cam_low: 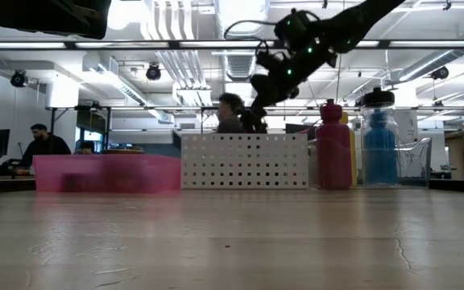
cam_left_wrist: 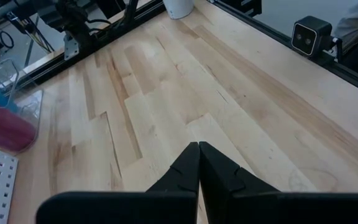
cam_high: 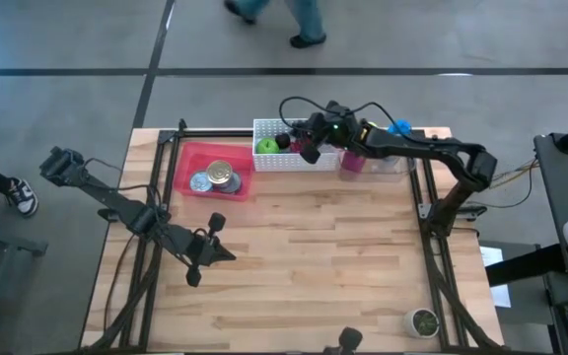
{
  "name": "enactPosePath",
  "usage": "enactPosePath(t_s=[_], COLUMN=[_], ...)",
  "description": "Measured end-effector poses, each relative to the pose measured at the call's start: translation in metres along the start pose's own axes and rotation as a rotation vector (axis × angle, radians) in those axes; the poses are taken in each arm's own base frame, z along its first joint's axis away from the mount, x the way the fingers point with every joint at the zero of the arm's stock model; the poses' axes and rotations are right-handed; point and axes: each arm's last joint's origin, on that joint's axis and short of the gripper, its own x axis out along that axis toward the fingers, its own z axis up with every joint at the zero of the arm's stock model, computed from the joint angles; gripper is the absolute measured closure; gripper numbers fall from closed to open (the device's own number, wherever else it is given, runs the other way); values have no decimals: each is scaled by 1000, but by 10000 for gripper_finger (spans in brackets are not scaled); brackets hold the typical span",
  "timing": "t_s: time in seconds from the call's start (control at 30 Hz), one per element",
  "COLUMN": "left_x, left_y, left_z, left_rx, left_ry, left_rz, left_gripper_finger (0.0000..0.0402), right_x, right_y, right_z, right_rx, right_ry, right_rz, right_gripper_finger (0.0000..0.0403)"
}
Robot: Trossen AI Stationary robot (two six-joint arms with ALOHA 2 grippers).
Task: Pick & Place Food Item
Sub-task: Put the black grapes into the white bin, then return to Home Position
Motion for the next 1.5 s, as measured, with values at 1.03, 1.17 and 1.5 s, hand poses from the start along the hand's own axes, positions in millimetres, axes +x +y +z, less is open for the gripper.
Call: enactPosePath(t_s=[1.03,1.17,1.5], left_x=[0,0,-13], left_y=[0,0,5], left_z=[0,0,3], left_rx=[0,-2,-17], left_ry=[0,0,-51], left_rz=[0,0,15], left_gripper_finger=[392,392,392], right_x=[11,1,-47], right_y=[20,25,61], right_z=[-6,9,60], right_rx=[-55,-77,-207], right_ry=[37,46,164], right_rz=[48,71,283], right_gripper_finger=[238,215,274])
